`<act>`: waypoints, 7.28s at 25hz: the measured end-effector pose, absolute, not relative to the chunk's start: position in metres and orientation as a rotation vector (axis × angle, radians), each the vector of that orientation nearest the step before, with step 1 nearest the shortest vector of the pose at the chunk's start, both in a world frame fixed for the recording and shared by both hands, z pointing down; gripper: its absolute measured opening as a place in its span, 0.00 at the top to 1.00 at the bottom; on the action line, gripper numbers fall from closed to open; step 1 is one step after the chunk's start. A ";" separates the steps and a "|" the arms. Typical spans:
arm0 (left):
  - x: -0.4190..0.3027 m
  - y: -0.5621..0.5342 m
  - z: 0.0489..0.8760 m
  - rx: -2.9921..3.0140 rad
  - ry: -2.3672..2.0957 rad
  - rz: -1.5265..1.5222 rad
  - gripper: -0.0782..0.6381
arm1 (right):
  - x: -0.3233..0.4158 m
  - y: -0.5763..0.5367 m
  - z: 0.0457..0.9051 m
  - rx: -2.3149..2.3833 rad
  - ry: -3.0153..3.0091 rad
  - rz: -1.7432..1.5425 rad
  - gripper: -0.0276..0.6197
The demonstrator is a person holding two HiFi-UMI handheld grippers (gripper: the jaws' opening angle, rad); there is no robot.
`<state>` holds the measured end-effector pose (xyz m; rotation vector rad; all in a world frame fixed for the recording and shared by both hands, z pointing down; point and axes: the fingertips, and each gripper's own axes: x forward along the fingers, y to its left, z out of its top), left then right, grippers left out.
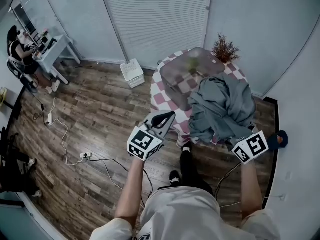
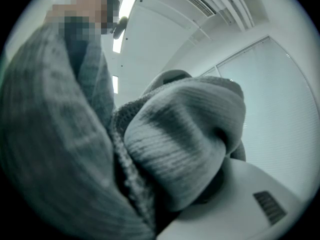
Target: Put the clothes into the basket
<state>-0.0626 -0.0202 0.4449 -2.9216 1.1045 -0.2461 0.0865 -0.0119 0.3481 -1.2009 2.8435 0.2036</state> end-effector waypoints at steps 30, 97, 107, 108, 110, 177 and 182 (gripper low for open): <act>-0.058 -0.209 0.415 -2.921 1.150 -0.259 0.87 | 0.084 -0.212 0.292 -1.153 2.767 0.243 0.64; -0.125 -0.365 0.471 -3.080 1.027 -0.183 0.87 | 0.002 -0.351 0.600 -0.945 3.942 -0.921 0.64; -0.160 -0.355 0.492 -3.094 0.988 -0.242 0.87 | -0.008 -0.360 0.675 -0.961 4.140 -1.104 0.64; -0.165 -0.354 0.493 -3.093 0.997 -0.248 0.87 | -0.009 -0.361 0.684 -0.983 4.119 -1.178 0.64; -0.174 -0.353 0.497 -3.093 1.014 -0.261 0.87 | -0.009 -0.362 0.703 -1.020 4.081 -1.308 0.64; -0.074 -0.333 0.446 -2.973 1.151 -0.241 0.87 | 0.043 -0.348 0.425 -0.913 3.106 -0.151 0.23; -0.058 -0.307 0.456 -2.972 1.165 -0.295 0.87 | 0.057 -0.333 0.420 -0.946 3.021 -0.108 0.35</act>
